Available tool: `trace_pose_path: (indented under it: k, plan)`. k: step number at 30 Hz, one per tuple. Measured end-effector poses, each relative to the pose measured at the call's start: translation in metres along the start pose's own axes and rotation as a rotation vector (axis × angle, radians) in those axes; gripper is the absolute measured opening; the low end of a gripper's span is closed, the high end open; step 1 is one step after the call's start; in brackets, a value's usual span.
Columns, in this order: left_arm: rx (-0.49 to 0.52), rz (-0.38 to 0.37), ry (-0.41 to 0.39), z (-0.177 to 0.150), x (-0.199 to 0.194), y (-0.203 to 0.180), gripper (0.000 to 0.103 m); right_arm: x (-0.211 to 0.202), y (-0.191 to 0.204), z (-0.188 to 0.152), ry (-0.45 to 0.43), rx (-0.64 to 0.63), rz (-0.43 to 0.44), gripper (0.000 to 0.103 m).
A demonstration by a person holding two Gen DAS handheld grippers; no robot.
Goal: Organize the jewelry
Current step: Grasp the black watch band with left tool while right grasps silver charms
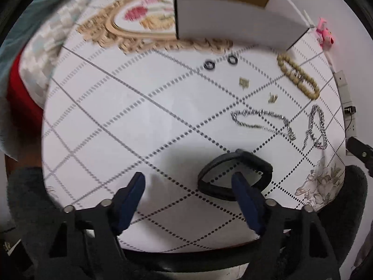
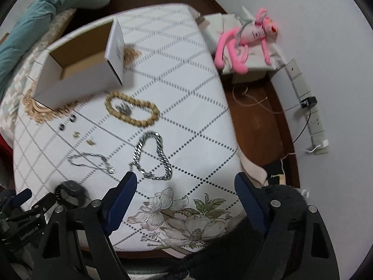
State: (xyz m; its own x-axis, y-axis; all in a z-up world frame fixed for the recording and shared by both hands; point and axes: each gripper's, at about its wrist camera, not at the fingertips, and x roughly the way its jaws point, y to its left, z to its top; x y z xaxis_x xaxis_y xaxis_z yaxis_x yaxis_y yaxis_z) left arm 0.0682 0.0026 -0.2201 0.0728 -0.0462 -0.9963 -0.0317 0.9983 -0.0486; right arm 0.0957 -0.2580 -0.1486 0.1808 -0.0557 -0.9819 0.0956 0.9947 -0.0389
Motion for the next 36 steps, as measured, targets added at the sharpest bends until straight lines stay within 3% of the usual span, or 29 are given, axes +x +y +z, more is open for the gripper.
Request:
trace_pose_path:
  k: [2, 4, 5, 7, 8, 12, 14, 15, 18, 20, 30, 36]
  plan:
    - [-0.008, -0.004, -0.002, -0.001, 0.006, 0.0, 0.063, 0.013, 0.0, -0.002, 0.017, 0.002, 0.011, 0.082]
    - [-0.01, -0.005, -0.003, -0.002, 0.011, -0.001, 0.038, 0.024, 0.001, -0.004, 0.029, 0.006, 0.024, 0.081]
    - [-0.004, 0.006, -0.019, -0.003, 0.01, -0.001, 0.037, 0.029, 0.0, -0.004, 0.031, 0.011, 0.028, 0.081]
    - [0.015, 0.004, -0.038, -0.004, 0.009, -0.003, 0.013, 0.037, 0.0, -0.005, 0.03, 0.019, 0.035, 0.079]
    - [0.021, 0.009, -0.044, -0.005, 0.008, -0.004, 0.009, 0.041, 0.001, -0.004, 0.028, 0.023, 0.041, 0.078]
    - [0.045, 0.036, -0.073, -0.004, -0.001, -0.005, 0.009, 0.054, 0.005, -0.004, 0.011, 0.02, 0.035, 0.071]
    - [0.05, 0.043, -0.082, -0.005, -0.004, -0.004, 0.008, 0.062, 0.01, -0.004, 0.007, -0.001, 0.024, 0.056]
    - [0.05, 0.047, -0.085, -0.005, -0.006, -0.004, 0.008, 0.062, 0.01, -0.004, -0.018, 0.0, 0.035, 0.056]
    - [0.049, 0.052, -0.091, -0.003, -0.011, -0.004, 0.008, 0.062, 0.015, -0.004, -0.051, -0.005, 0.04, 0.042]
    - [0.047, 0.054, -0.098, -0.004, -0.013, -0.003, 0.008, 0.062, 0.019, -0.004, -0.06, -0.013, 0.038, 0.008]
    - [0.038, 0.035, -0.143, 0.01, -0.047, 0.012, 0.007, 0.027, -0.002, -0.013, -0.1, 0.104, 0.288, 0.007]
    - [0.027, 0.012, -0.179, 0.02, -0.073, 0.011, 0.007, 0.005, 0.0, -0.003, -0.131, 0.084, 0.328, 0.007]
